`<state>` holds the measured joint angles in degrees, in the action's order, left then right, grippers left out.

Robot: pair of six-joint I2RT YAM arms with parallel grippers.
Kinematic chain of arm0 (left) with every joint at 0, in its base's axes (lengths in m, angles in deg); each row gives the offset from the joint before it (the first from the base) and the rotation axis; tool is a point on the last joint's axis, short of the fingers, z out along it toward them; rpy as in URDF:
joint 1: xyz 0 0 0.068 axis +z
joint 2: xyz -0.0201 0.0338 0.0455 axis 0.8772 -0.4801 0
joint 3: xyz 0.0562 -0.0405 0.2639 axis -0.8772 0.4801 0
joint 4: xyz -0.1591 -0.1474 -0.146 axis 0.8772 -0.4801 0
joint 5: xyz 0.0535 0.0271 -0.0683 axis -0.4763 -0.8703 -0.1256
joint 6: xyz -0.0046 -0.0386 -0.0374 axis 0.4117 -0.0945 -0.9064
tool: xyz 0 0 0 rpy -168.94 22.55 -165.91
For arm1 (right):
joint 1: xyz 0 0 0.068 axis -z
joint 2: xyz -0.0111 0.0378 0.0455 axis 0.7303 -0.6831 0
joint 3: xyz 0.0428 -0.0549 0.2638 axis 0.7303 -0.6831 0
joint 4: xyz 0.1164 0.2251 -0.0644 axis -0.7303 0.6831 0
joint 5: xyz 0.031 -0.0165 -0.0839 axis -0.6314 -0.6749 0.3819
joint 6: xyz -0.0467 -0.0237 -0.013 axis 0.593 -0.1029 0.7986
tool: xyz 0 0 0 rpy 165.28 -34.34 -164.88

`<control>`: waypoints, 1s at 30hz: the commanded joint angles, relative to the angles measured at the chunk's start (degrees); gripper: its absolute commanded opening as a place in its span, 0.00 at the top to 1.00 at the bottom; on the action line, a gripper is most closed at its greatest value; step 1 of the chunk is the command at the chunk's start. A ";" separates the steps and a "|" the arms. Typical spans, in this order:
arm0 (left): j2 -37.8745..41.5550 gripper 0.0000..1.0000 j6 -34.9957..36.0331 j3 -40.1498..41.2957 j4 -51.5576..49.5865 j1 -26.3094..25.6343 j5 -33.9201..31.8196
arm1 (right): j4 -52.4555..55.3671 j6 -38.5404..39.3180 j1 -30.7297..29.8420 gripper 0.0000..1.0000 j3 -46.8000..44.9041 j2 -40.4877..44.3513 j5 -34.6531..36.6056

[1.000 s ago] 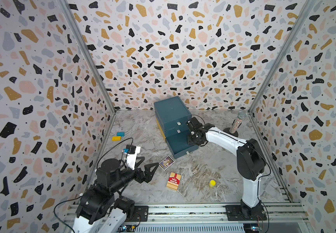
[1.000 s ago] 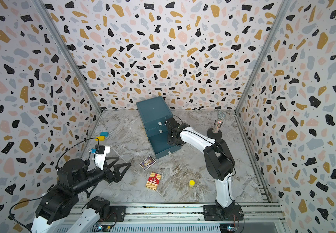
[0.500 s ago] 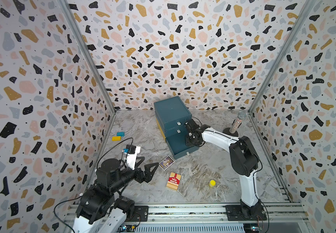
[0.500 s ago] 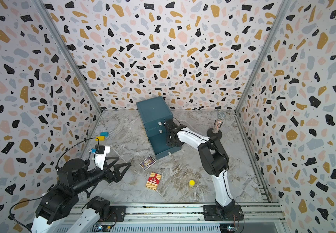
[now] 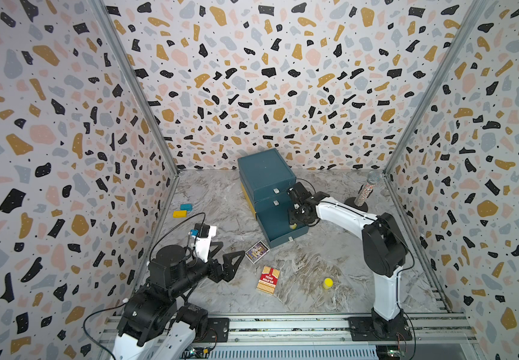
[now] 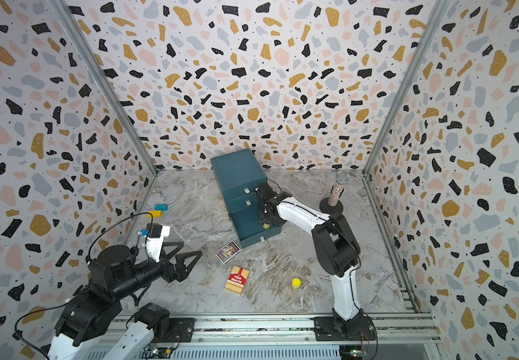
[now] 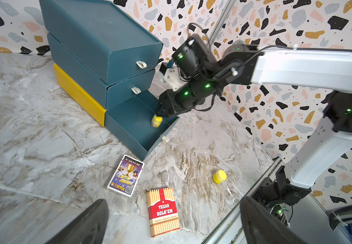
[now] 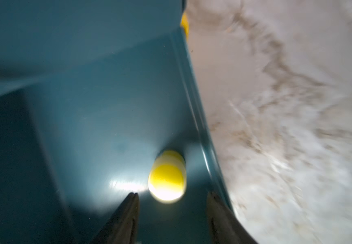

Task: Put the paint cans in the drawer according to color
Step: Place the paint can in the drawer, then pick up the paint can at the center of the board.

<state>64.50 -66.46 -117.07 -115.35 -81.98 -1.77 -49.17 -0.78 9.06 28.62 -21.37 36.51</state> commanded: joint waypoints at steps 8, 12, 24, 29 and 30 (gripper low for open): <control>-0.11 0.00 0.99 0.45 2.66 0.29 -0.40 | 10.89 -0.41 -4.22 0.41 -25.30 28.99 -5.92; -0.24 0.00 0.99 0.49 2.66 0.32 -0.44 | 15.91 -2.05 -6.83 0.40 -34.95 34.62 -9.28; -0.18 0.00 0.99 0.43 2.63 0.30 -0.34 | 14.40 -0.05 -8.02 0.35 -44.45 34.74 -11.88; 0.13 0.00 0.99 0.43 2.57 0.30 -0.42 | 10.68 0.52 -8.02 0.39 -44.38 29.63 -10.57; 0.11 0.00 0.99 0.44 2.57 0.36 -0.38 | 10.47 0.85 -8.02 0.40 -43.85 28.69 -10.02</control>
<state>64.50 -66.46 -117.07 -115.35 -81.93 -2.01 -37.67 -0.97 1.28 -15.96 8.73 24.88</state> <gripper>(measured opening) 0.996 0.612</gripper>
